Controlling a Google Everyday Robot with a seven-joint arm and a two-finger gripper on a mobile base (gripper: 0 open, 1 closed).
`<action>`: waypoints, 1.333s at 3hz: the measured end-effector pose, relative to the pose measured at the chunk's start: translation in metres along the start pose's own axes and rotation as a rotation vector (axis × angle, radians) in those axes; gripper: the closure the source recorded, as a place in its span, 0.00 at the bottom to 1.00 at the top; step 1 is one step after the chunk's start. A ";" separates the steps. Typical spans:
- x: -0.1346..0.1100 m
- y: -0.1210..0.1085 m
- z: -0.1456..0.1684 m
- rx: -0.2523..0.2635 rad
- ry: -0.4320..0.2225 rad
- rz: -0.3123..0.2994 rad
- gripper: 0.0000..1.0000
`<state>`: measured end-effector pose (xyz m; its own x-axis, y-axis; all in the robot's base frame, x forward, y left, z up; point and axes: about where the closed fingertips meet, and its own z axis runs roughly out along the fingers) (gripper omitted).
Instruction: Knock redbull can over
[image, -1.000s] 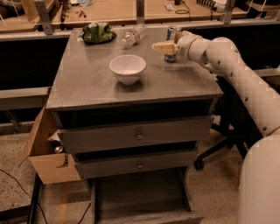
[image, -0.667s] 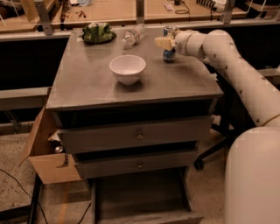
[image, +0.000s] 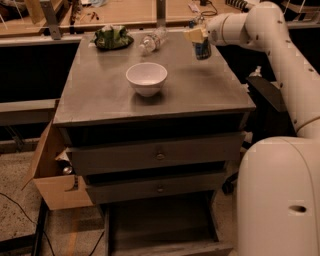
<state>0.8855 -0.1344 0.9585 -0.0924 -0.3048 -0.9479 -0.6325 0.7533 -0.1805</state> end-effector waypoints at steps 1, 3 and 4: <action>-0.032 0.017 -0.009 -0.085 0.023 -0.089 1.00; -0.011 0.107 -0.018 -0.391 0.274 -0.260 1.00; 0.022 0.130 -0.036 -0.506 0.453 -0.363 1.00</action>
Offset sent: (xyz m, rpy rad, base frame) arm -0.0815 0.0330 0.0127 -0.4548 0.4632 0.6870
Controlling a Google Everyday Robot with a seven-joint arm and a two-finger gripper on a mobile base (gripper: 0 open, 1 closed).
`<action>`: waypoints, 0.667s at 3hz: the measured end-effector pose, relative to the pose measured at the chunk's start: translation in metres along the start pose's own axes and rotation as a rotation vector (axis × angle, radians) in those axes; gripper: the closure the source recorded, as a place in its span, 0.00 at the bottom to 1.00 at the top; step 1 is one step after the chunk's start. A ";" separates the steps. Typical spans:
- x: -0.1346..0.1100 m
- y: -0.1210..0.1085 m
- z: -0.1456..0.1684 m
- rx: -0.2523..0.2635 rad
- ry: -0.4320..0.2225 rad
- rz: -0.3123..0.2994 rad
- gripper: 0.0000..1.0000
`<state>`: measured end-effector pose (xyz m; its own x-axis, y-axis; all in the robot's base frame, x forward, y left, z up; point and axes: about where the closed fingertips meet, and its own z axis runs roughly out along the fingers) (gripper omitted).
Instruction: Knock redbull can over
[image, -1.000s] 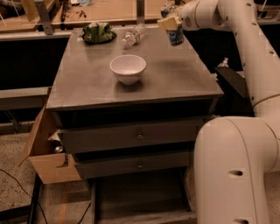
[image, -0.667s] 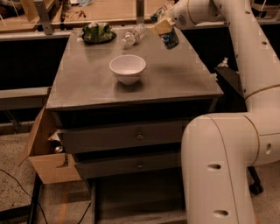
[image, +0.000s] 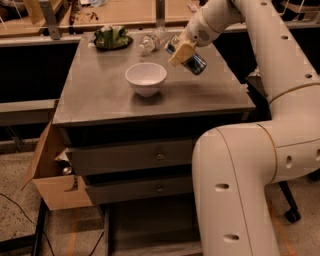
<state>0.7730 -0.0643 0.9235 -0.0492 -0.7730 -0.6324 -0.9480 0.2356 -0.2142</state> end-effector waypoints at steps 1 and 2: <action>0.024 0.016 0.006 -0.071 0.120 -0.028 1.00; 0.039 0.017 0.007 -0.080 0.184 -0.031 1.00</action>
Offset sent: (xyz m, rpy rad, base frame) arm 0.0163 -0.0576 -0.0123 -0.2705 0.1402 0.0427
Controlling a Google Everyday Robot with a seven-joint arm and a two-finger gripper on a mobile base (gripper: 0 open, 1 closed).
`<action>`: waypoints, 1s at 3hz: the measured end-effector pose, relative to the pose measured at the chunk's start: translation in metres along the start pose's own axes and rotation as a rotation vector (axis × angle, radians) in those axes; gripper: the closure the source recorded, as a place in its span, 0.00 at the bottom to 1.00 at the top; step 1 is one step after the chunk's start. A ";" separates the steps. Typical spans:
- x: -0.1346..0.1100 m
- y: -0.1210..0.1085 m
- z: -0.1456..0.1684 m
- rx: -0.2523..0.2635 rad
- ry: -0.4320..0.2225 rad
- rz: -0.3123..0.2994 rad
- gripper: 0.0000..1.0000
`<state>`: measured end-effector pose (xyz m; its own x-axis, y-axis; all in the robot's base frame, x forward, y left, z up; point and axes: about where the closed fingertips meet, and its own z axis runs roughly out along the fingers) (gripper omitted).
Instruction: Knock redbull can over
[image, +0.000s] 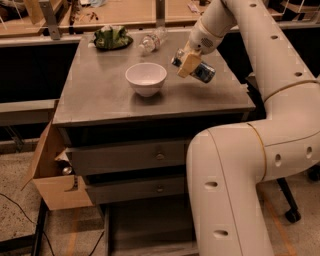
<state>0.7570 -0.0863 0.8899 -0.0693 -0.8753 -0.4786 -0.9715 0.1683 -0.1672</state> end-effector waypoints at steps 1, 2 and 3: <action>0.006 0.001 0.007 -0.014 0.024 0.005 0.82; 0.012 0.002 0.014 -0.029 0.033 0.017 0.59; 0.017 0.002 0.017 -0.034 0.032 0.032 0.36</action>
Offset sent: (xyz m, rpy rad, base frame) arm 0.0322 -0.0299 0.0051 -0.0539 0.1098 0.0084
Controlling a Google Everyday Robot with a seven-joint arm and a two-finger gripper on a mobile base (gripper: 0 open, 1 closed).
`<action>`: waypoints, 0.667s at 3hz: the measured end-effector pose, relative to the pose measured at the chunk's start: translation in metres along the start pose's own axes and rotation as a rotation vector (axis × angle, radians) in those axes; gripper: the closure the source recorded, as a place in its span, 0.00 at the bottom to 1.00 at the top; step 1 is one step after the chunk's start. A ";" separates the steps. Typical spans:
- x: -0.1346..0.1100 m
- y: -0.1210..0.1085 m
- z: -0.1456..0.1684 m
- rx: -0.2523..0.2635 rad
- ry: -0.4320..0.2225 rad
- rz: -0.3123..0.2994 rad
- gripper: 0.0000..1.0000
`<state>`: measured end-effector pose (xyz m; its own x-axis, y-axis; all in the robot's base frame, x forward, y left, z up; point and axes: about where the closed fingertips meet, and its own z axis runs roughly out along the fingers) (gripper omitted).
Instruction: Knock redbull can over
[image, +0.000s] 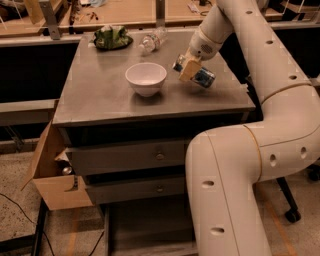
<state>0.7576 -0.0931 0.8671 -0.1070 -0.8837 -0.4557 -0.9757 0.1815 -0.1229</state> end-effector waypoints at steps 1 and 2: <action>0.004 0.000 0.000 -0.002 -0.010 0.016 0.12; 0.007 -0.001 -0.001 0.000 -0.015 0.026 0.00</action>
Offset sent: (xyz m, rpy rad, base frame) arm 0.0318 -0.0350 0.0299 0.0107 0.0547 -0.0145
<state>0.7572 -0.1000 0.8649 -0.1293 -0.8719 -0.4722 -0.9726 0.2043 -0.1108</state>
